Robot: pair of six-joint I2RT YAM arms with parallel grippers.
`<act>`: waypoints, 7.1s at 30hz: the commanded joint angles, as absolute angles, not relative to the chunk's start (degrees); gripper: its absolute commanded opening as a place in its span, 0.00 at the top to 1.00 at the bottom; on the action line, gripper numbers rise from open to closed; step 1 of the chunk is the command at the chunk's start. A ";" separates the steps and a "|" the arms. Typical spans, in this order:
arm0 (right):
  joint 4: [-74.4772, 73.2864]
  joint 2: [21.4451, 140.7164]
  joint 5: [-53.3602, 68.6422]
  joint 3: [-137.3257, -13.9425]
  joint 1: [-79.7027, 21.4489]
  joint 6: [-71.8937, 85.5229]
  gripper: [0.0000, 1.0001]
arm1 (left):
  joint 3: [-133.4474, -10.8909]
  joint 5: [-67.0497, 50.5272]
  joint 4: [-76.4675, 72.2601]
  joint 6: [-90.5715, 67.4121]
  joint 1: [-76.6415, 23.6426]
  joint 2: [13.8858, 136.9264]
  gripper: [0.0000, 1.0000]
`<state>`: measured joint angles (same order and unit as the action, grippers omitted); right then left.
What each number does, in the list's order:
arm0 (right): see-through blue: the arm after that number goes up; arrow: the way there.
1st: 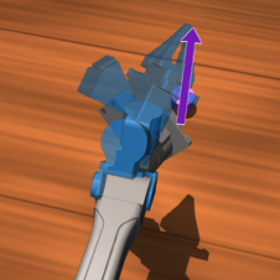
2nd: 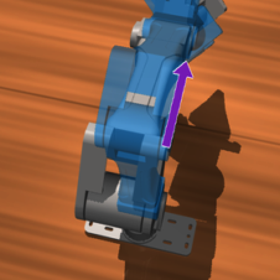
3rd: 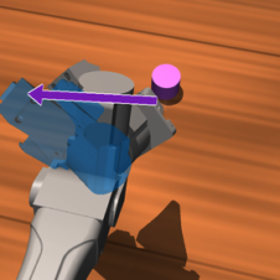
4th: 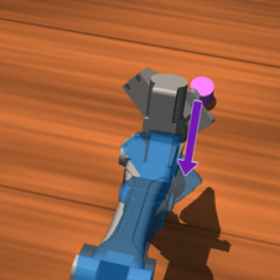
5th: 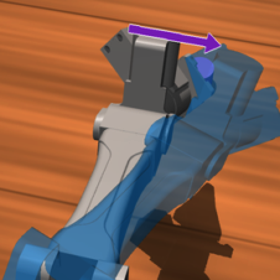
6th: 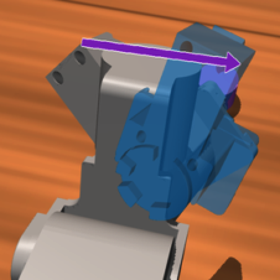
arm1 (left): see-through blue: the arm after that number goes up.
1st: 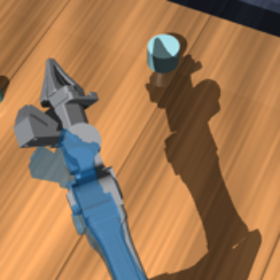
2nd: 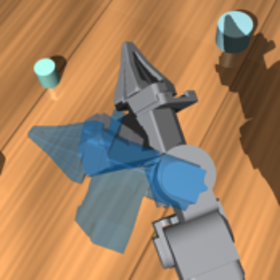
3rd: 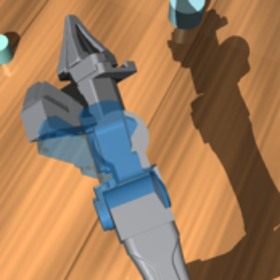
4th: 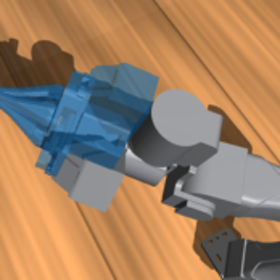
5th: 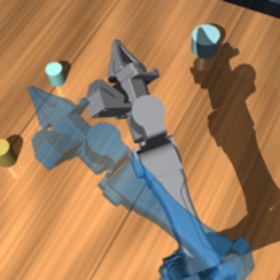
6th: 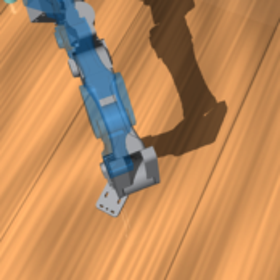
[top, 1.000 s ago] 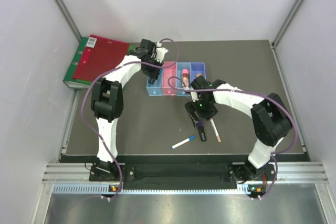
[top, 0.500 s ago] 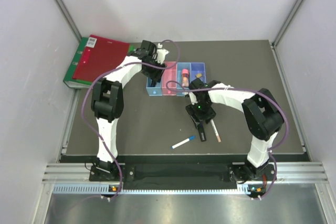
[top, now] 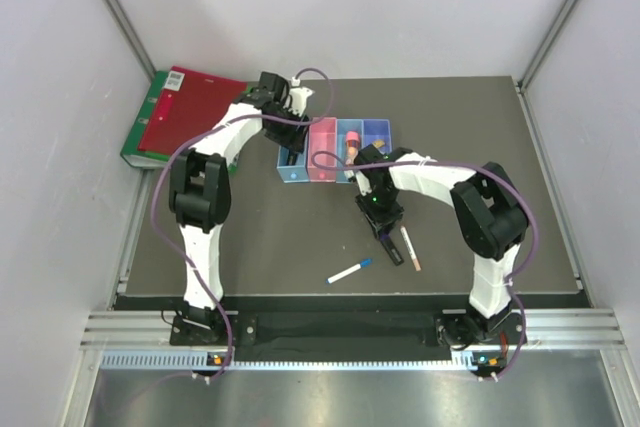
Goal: Sort the stationery into containers
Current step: Place the pen in the storage box, then pick up the pen from the center of the board, then place the pen in the storage box, then pick up the pen from the center of the board.
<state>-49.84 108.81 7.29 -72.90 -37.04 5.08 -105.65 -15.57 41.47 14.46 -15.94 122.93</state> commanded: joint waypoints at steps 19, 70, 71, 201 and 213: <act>-49.49 98.80 2.82 -80.59 -39.82 -2.81 1.00 | -98.63 -12.83 42.19 17.04 -12.83 106.27 0.35; -11.95 138.07 25.84 -127.09 -35.86 14.42 1.00 | -64.42 -13.80 42.89 30.59 -12.66 65.57 0.36; -12.39 138.51 25.67 -126.92 -36.03 14.24 1.00 | -64.42 -13.80 42.89 30.59 -12.66 65.57 0.36; -36.12 78.40 0.88 -81.57 -15.73 -15.56 0.36 | -60.12 5.45 30.06 2.11 -67.06 104.59 1.00; -37.97 74.97 2.29 -73.14 -15.73 -15.03 0.36 | -57.47 11.08 31.89 4.83 -63.03 95.89 1.00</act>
<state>-37.71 77.89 1.06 -75.61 -16.23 -16.25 -59.55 7.60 29.87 3.25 -66.72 99.07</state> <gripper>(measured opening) 0.639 0.170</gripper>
